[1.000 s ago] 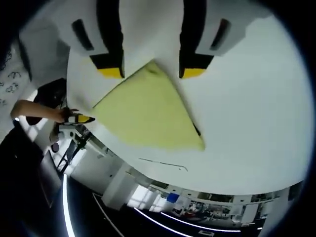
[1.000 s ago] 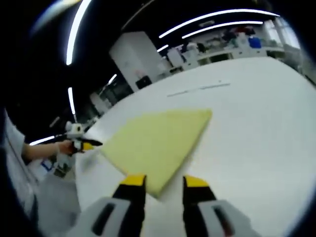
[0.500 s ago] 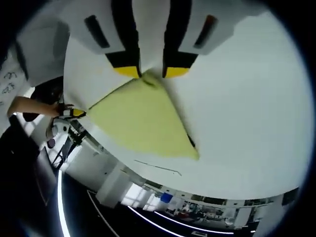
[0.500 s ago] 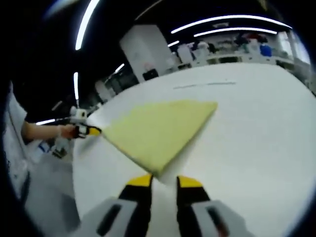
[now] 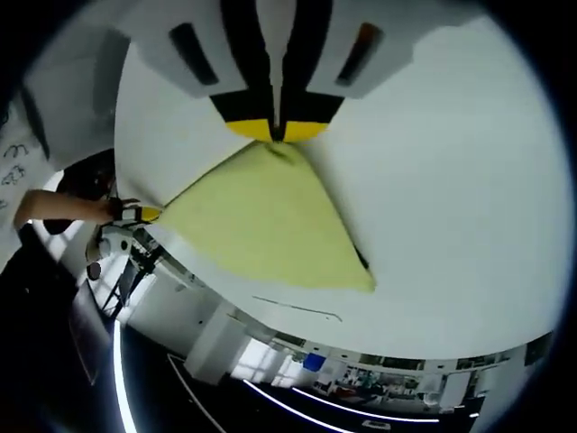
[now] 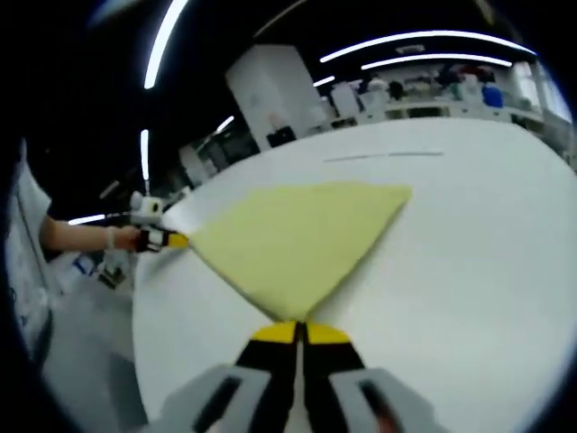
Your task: Fold the garment on the visible template until the final outline fits inside the template.
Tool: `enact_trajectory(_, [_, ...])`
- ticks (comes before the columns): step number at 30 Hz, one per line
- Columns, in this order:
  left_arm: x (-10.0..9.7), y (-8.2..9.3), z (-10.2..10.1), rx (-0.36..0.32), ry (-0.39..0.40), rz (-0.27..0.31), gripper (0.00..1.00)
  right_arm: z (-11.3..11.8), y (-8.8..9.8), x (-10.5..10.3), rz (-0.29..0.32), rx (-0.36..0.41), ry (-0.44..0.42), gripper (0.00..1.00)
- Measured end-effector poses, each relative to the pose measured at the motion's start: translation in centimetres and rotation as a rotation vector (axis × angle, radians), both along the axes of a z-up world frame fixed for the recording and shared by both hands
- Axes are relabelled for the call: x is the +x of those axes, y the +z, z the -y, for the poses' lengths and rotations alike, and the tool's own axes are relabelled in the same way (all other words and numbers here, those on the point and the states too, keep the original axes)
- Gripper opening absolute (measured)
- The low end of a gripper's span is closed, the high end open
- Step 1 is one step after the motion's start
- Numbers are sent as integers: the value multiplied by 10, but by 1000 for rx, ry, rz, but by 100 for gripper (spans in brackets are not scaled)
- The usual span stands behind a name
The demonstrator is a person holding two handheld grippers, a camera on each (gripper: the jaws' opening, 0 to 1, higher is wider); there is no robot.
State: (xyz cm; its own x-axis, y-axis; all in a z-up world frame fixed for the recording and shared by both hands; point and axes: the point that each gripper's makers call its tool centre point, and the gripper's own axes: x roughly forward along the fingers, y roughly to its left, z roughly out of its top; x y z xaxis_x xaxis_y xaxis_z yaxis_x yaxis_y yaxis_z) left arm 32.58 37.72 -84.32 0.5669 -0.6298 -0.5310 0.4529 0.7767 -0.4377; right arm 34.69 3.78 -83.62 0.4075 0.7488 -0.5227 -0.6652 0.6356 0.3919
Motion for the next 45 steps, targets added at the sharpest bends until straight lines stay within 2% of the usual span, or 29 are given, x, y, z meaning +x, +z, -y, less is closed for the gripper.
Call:
enact_trajectory(4, [-5, 4, 3, 4, -12, 3, 0, 2, 2, 0, 4, -3, 2, 0])
enact_trajectory(13, [-8, 9, -15, 5, 17, 6, 0, 5, 6, 0, -3, 9, -8, 0])
enact_trajectory(15, [-11, 10, -14, -14, 14, -6, 0, 6, 7, -1, -29, 31, -20, 0])
enact_trajectory(20, [-18, 11, -9, -13, 1, -12, 0, 6, 8, -8, -31, 25, -16, 0])
enact_trajectory(21, [-24, 14, 0, -7, -9, -14, 0, 6, 8, -10, -33, 26, -16, 0])
enact_trajectory(24, [-33, 17, 9, -7, -19, -15, 0, 10, 8, -14, -26, 22, -19, 0])
enact_trajectory(32, [-52, 12, -1, -23, -16, -29, 0, 10, 10, -40, -42, 31, -11, 0])
enact_trajectory(38, [-64, 5, -7, -28, -6, -45, 0, 13, 1, -62, -64, 21, 14, 0])
enact_trajectory(45, [-69, -2, -8, -1, -3, -40, 0, 16, -6, -64, -74, 4, -2, 0])
